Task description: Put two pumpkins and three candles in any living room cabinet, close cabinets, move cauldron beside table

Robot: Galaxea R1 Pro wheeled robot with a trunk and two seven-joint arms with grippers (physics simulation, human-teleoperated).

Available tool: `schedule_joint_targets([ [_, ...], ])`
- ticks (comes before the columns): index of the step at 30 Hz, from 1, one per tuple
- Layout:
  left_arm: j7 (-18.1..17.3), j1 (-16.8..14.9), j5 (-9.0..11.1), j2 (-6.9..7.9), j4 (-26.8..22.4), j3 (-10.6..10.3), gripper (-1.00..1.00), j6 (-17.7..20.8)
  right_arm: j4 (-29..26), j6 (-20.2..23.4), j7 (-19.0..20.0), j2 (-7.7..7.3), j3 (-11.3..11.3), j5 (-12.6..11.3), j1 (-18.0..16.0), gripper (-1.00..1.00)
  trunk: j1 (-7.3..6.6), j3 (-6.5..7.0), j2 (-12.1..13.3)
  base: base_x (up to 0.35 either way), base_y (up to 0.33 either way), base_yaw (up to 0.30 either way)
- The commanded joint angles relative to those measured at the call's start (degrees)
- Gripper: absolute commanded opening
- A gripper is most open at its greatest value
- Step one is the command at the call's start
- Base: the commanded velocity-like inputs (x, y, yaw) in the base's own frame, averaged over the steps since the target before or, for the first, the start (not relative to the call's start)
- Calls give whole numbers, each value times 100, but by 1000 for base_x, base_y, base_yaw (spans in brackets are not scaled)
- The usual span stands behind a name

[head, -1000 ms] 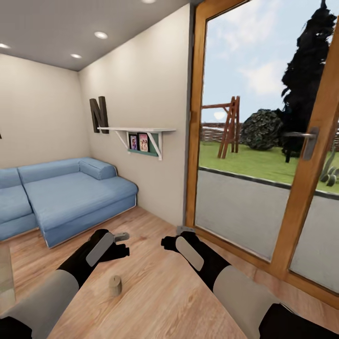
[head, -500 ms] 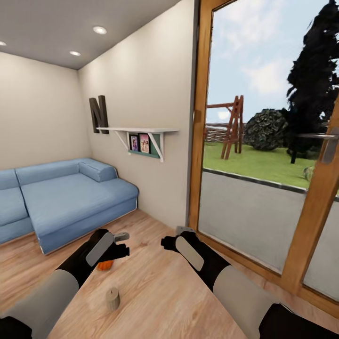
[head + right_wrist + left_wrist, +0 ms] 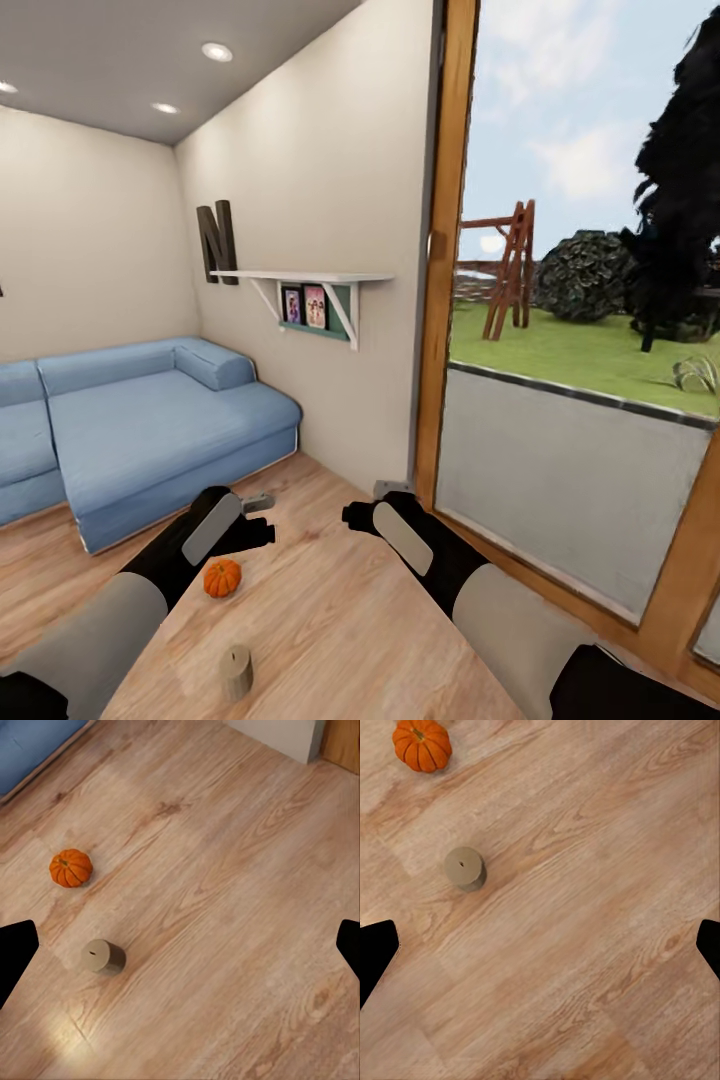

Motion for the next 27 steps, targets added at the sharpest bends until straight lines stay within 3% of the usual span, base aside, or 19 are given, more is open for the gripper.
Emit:
schedule_joint_targets([
  [1,57,-5,60,6,-9,-28,100,1,-4,7,-46,0,14,-39,-7,100,3,-7,-4,302,0,246],
  [15,57,-3,46,2,-9,-37,100,1,-4,7,-46,0,15,-41,-7,100,3,-7,-4,224,90,265],
  [27,55,-5,42,8,-9,-53,100,1,-4,7,-44,0,15,-39,-7,100,3,-7,-4,315,50,44],
])
